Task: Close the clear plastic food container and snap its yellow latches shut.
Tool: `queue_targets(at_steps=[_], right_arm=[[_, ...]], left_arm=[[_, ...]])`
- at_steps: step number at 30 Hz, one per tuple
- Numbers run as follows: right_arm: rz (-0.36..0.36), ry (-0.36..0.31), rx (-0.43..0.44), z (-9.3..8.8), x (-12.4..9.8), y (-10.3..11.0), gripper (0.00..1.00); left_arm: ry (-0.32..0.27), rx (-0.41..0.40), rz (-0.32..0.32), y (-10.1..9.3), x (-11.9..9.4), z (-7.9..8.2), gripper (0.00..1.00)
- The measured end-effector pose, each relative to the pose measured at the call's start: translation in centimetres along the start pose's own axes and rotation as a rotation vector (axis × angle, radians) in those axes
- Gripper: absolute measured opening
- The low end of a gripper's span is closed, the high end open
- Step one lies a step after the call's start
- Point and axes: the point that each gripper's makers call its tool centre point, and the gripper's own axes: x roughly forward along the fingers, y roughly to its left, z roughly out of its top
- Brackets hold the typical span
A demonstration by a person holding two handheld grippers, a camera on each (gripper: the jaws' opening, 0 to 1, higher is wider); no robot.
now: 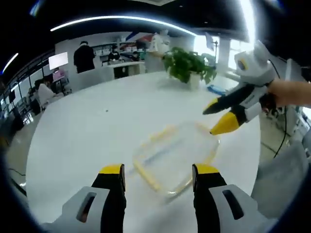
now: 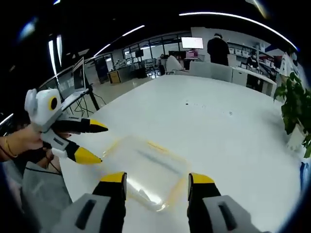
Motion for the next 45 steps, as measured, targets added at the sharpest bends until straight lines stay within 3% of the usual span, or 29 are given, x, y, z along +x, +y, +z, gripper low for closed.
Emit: queue_targets(at_steps=[6, 12, 16, 27, 31, 39, 45], right_arm=[[-0.047, -0.027, 0.037, -0.5, 0.2, -0.9, 0.48], [-0.047, -0.018, 0.069, -1.5, 0.6, -1.1, 0.46], [-0.054, -0.014, 0.082, -1.9, 0.9, -1.3, 0.45], [-0.047, -0.005, 0.054, -2.4, 1.6, -0.8, 0.38], [-0.042, -0.024, 0.085, -2.8, 1.6, -0.8, 0.38], [-0.042, -0.015, 0.082, -2.4, 2.0, -0.5, 0.38], [-0.031, -0.01, 0.07, -1.8, 2.9, 0.3, 0.38]], left_arm=[[0.015, -0.022, -0.019, 0.0, 0.5, -0.5, 0.53], [0.027, -0.05, -0.025, 0.0, 1.0, -1.0, 0.52], [0.04, -0.07, -0.031, -0.1, 1.3, -1.5, 0.44], [0.04, -0.106, -0.055, -0.8, 1.9, -1.7, 0.44], [0.03, -0.139, -0.057, -0.7, 2.1, -1.8, 0.44], [0.022, -0.157, -0.047, -0.5, 2.1, -2.0, 0.44], [0.016, -0.167, -0.024, 0.8, 1.4, -2.3, 0.44]])
